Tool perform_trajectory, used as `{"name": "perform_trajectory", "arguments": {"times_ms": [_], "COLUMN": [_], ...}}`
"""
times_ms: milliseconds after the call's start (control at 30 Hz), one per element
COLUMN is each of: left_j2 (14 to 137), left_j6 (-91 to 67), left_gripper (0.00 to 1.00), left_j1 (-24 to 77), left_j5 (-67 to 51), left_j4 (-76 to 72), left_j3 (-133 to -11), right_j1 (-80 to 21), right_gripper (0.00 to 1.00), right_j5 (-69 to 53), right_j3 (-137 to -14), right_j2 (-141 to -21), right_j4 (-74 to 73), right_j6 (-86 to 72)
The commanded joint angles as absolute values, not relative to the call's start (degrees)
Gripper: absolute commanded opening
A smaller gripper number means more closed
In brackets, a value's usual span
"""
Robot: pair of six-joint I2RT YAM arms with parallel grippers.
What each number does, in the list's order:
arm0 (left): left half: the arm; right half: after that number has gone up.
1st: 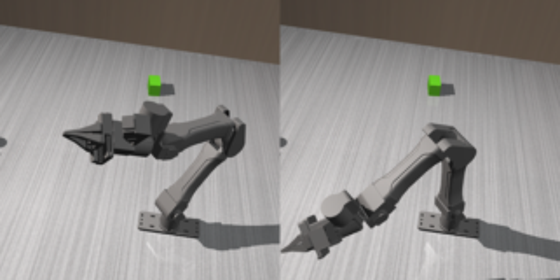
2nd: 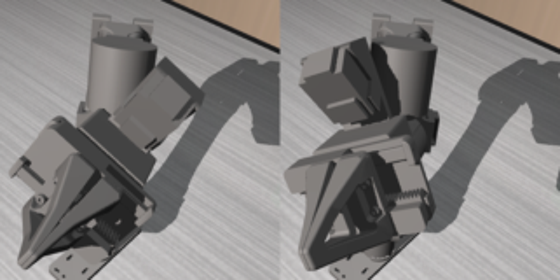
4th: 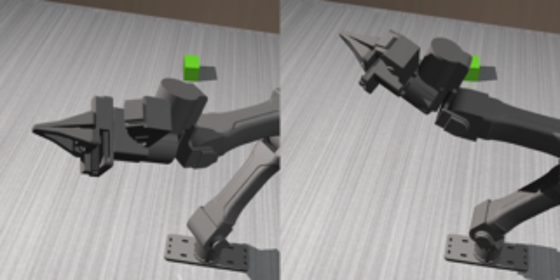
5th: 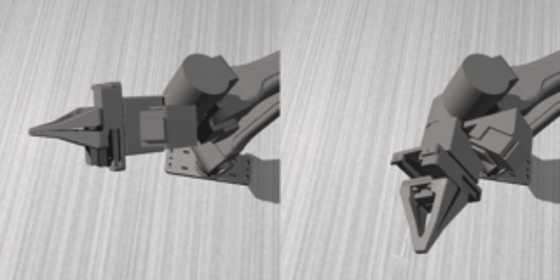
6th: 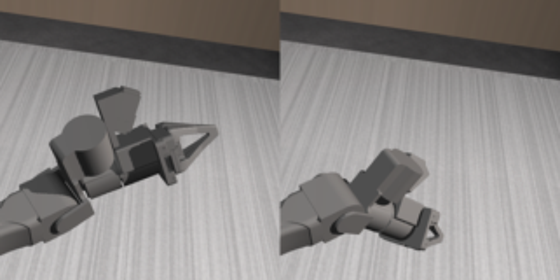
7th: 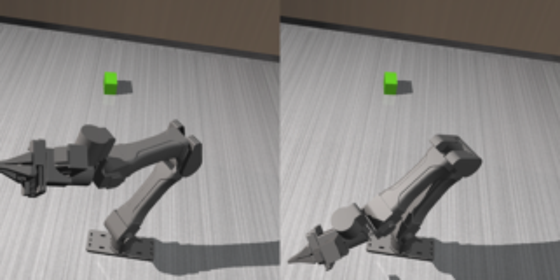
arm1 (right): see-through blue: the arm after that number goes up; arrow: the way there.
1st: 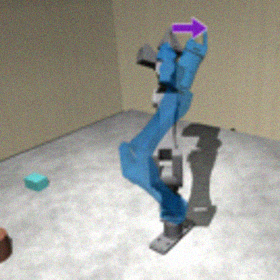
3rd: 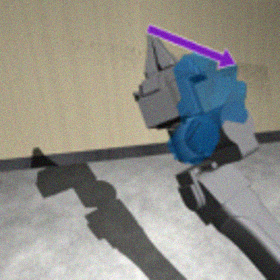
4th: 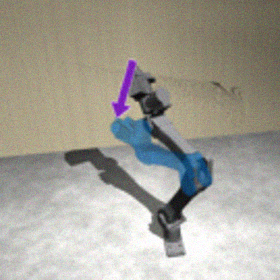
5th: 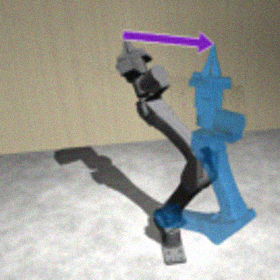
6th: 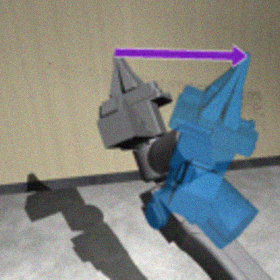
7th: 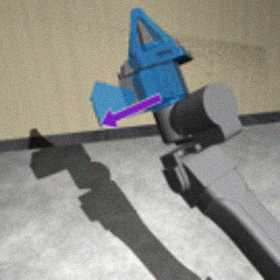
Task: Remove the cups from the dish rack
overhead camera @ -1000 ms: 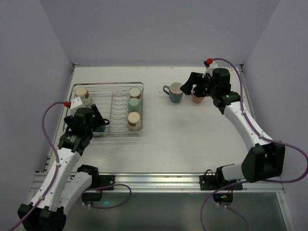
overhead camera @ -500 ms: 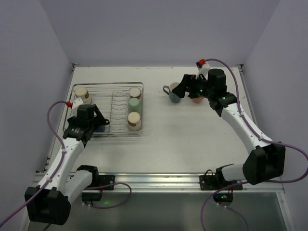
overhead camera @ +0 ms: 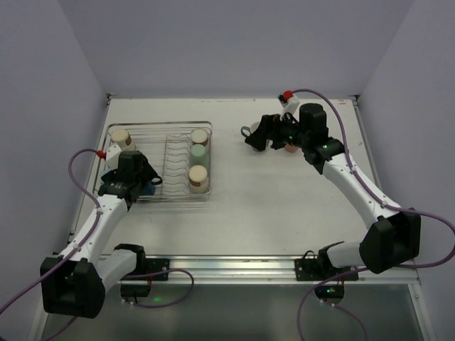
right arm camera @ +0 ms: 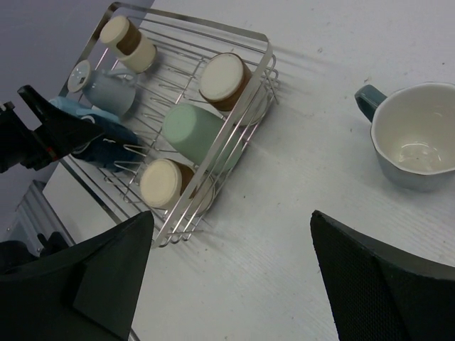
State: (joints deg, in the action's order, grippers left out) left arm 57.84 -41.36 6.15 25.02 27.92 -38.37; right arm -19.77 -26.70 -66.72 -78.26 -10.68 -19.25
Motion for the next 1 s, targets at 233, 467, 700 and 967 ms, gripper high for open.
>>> {"name": "perform_trajectory", "arguments": {"times_ms": [233, 467, 700, 967], "left_j2": [60.4, 61.3, 58.8, 52.7], "left_j6": [-49.2, -49.3, -47.7, -43.9], "left_gripper": [1.00, 1.00, 0.65, 0.11], "left_j1": [5.8, 5.7, 5.7, 5.7], "left_j5": [29.8, 30.2, 27.6, 21.9], "left_j4": [19.8, 18.0, 17.1, 17.1], "left_j3": [-36.3, -33.8, -32.5, -37.5], "right_j1": [-21.5, -21.5, -21.6, -21.8], "right_gripper": [0.94, 0.95, 0.99, 0.99], "right_j5": [-29.7, -29.7, -31.6, -37.1], "right_j3": [-67.9, -67.8, -67.0, -63.2], "right_j2": [-78.8, -78.4, -75.8, -69.1], "right_j4": [-9.0, -9.2, -8.4, -2.2], "right_j6": [-17.1, -16.9, -17.6, -23.3]}}
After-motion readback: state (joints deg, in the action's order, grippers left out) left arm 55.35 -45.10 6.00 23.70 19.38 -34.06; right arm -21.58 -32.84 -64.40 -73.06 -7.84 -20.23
